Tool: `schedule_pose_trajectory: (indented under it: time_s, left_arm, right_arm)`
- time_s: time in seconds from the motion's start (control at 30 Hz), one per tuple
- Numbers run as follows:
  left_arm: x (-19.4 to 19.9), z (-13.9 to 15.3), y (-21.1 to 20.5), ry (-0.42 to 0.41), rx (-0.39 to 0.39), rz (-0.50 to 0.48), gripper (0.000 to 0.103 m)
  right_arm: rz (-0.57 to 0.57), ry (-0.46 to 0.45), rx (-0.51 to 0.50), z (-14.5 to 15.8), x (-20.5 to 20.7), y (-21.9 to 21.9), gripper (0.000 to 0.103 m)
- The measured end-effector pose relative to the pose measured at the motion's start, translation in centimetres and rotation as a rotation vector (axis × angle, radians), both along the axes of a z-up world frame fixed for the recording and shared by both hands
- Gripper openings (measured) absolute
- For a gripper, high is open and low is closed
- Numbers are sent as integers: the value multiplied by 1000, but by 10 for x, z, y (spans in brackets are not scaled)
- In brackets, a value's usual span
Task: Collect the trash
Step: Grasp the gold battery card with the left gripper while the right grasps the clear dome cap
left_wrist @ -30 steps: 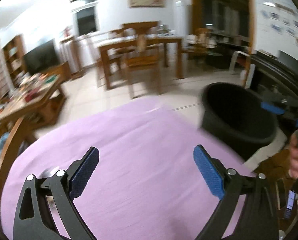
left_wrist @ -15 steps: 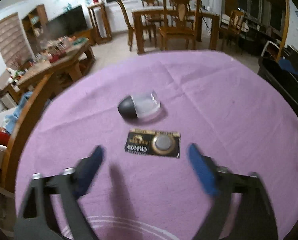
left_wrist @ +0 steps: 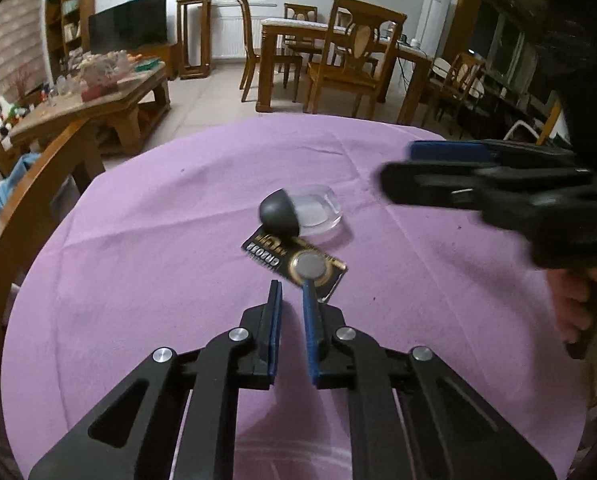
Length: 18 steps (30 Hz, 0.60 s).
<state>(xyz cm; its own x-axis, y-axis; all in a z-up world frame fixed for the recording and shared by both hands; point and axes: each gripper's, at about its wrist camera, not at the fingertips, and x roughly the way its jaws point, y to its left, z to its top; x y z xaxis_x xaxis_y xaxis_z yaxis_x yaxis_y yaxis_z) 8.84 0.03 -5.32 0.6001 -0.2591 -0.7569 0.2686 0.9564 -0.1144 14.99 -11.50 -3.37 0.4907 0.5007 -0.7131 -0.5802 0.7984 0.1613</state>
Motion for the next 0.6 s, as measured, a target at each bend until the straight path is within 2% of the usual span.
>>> schedule_pose_trajectory:
  time_s: [0.2, 0.23, 0.27, 0.37, 0.4, 0.43, 0.47, 0.5, 0.53, 0.6]
  left_arm:
    - [6, 1, 19, 47, -97, 12, 15]
    - [6, 1, 21, 48, -111, 16, 15]
    - [6, 2, 22, 46, -117, 17, 15]
    - [6, 1, 22, 50, -130, 12, 20]
    - [7, 1, 24, 51, -135, 11, 34]
    - [7, 2, 22, 35, -129, 19, 56]
    - [7, 5, 20, 16, -115, 30, 69]
    - [7, 8, 16, -14, -94, 48, 87]
    - [7, 12, 12, -51, -77, 61, 92]
    - [10, 12, 4, -68, -73, 61, 92]
  right_arm:
    - [95, -6, -132, -27, 23, 45, 66]
    - [104, -2, -150, -32, 28, 50, 55]
    - [114, 13, -180, -39, 32, 55, 51]
    - [102, 7, -180, -42, 35, 53, 50]
    - [86, 14, -162, -42, 36, 50, 50]
    - [70, 25, -129, -41, 36, 43, 50]
    - [53, 34, -102, -40, 36, 34, 50]
    - [26, 44, -68, -38, 36, 22, 50]
    - [1, 52, -32, -36, 36, 11, 50]
    - [-48, 73, 58, -29, 35, -16, 50]
